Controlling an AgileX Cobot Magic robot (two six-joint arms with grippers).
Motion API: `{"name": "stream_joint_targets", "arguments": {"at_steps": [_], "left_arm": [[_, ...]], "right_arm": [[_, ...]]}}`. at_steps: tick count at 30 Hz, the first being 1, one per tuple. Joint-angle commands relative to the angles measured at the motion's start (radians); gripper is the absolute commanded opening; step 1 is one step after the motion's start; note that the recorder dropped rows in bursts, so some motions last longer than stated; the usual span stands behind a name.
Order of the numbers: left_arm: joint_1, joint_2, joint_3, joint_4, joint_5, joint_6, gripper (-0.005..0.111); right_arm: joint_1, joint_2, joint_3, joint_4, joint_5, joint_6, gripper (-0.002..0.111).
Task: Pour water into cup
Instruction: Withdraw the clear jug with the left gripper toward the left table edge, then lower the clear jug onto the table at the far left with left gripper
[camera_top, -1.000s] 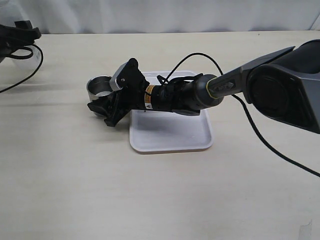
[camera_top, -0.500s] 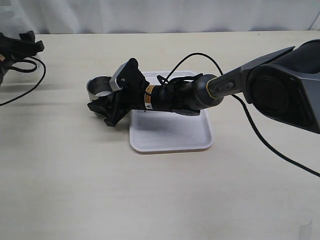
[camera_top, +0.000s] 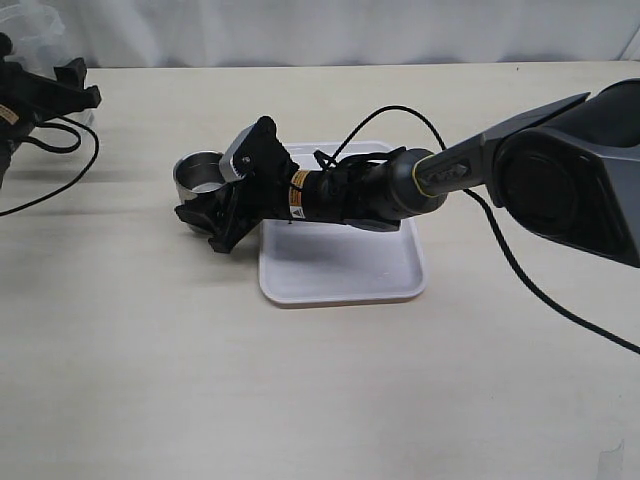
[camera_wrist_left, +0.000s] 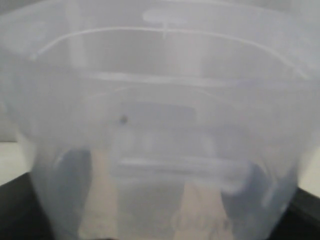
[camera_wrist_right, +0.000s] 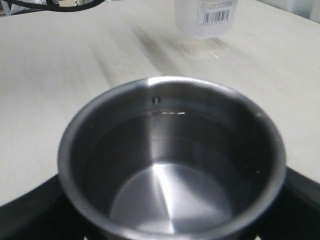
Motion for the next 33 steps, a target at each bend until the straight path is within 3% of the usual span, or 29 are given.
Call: {"name": "stream_joint_targets", "arguments": {"at_steps": [1, 29, 33], "left_arm": [[0.0, 0.0, -0.003, -0.022, -0.009, 0.006, 0.0], [0.0, 0.053, -0.001, -0.02, -0.103, 0.006, 0.0], [0.0, 0.053, -0.001, -0.02, -0.103, 0.004, 0.009]], "right_arm": [[-0.006, 0.004, 0.004, -0.014, 0.05, 0.002, 0.004], [-0.006, 0.004, 0.004, -0.014, 0.05, 0.002, 0.004], [-0.006, 0.004, 0.004, -0.014, 0.05, 0.002, 0.004]]}}
